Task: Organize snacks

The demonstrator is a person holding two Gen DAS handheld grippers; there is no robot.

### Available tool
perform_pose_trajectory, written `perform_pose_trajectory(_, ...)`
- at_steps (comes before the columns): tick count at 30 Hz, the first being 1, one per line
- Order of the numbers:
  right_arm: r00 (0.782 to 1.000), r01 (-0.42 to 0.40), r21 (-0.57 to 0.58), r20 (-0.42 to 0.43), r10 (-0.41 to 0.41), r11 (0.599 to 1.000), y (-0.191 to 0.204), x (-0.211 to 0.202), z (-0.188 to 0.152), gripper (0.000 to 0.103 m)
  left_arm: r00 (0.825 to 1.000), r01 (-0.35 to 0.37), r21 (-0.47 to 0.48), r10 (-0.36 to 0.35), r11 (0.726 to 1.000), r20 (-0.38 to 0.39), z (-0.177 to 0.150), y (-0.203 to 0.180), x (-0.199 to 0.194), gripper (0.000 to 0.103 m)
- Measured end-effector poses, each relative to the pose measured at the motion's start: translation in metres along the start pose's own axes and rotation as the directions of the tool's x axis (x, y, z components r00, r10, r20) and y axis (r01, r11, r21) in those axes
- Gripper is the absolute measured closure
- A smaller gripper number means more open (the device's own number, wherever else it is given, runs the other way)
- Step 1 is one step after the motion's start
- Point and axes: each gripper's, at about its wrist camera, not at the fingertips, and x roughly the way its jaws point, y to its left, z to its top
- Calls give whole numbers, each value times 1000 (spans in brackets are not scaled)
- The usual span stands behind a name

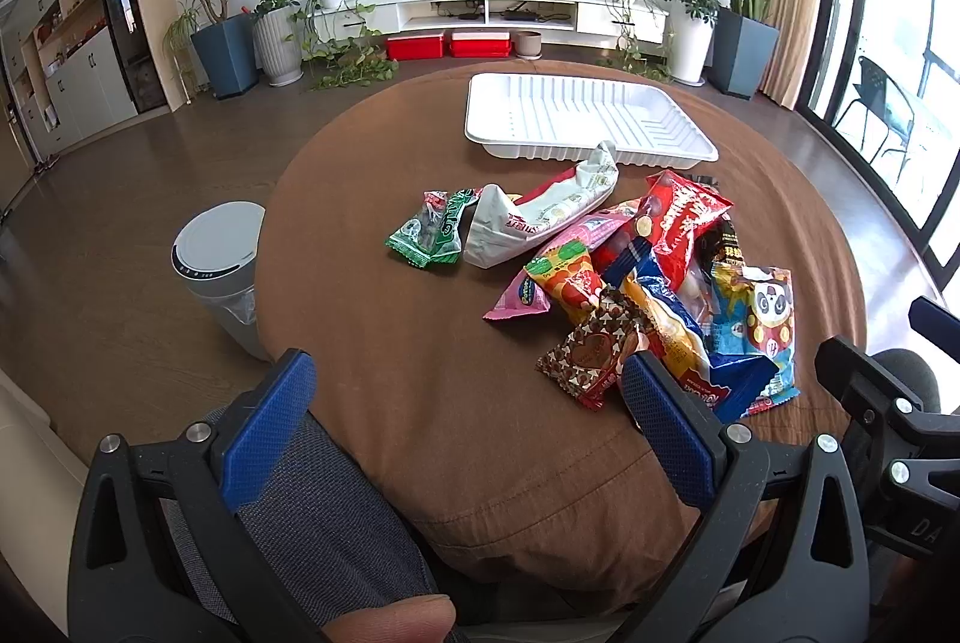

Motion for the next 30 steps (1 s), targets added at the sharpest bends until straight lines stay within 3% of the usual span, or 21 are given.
perform_pose_trajectory(21,1000,-7,22,-8,7,1000,-9,8,-9,0,1000,12,-8,-11,1000,16,-3,6,5,0)
perform_pose_trajectory(24,999,-41,51,-10,41,998,-21,18,-12,0,997,72,13,-73,997,27,3,14,11,0)
perform_pose_trajectory(26,997,-80,70,-17,82,994,-28,26,-12,0,986,137,56,-142,989,86,5,18,9,0)
perform_pose_trajectory(27,995,-100,82,-18,102,992,-31,28,-12,0,987,128,65,-134,990,89,7,19,9,0)
perform_pose_trajectory(30,989,-144,111,-9,146,983,-40,29,-10,0,992,126,66,-124,990,-25,7,23,22,0)
